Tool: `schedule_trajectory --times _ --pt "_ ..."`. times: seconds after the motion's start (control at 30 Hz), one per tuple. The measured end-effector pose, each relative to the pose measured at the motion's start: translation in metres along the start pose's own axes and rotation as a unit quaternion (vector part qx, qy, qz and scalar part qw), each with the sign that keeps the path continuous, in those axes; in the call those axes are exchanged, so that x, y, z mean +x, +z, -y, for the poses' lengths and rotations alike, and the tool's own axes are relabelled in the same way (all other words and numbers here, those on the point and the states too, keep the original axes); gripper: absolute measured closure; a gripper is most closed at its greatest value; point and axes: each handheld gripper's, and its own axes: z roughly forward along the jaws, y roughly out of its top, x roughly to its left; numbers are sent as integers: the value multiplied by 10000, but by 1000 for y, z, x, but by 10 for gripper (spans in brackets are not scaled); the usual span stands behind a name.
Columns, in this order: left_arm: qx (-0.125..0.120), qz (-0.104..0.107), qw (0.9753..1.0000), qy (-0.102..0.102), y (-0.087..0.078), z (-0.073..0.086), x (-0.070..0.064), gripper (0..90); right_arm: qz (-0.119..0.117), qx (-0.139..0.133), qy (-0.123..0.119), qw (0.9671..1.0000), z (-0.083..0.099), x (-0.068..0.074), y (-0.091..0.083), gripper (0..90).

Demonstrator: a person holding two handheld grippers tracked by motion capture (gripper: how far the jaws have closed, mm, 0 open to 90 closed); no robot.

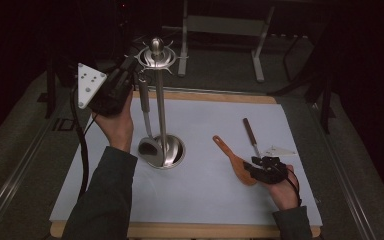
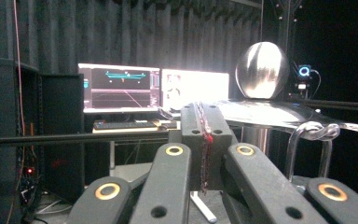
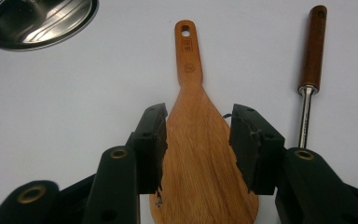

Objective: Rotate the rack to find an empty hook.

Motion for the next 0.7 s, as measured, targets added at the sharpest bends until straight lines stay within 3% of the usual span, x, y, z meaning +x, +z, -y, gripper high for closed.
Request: schedule_trajectory --times 0.7 --pt "107 -45 9999 25 7 -2 3 900 14 -6 45 10000 2 -3 0 562"
